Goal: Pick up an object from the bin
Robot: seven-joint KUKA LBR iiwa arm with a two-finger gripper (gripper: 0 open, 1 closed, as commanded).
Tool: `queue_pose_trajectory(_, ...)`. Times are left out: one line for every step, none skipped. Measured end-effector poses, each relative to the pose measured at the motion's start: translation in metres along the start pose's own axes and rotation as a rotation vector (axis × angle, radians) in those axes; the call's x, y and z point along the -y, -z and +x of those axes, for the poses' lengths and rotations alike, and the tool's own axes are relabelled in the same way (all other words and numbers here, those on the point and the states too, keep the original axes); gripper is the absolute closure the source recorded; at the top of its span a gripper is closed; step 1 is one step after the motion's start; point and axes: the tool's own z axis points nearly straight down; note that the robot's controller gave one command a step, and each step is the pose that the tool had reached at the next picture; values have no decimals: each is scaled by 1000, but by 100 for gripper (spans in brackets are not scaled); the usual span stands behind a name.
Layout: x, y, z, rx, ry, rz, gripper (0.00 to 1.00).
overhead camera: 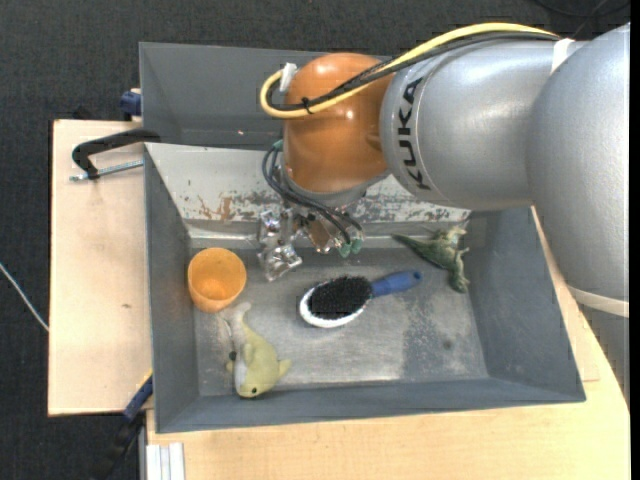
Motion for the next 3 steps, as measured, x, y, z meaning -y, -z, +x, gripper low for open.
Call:
queue_pose_trajectory(1, 1, 0, 1, -2, 0, 0)
queue_pose_trajectory(72, -48, 44, -8, 3, 1, 0)
queue_pose_trajectory(117, -10, 103, -6, 30, 1, 0)
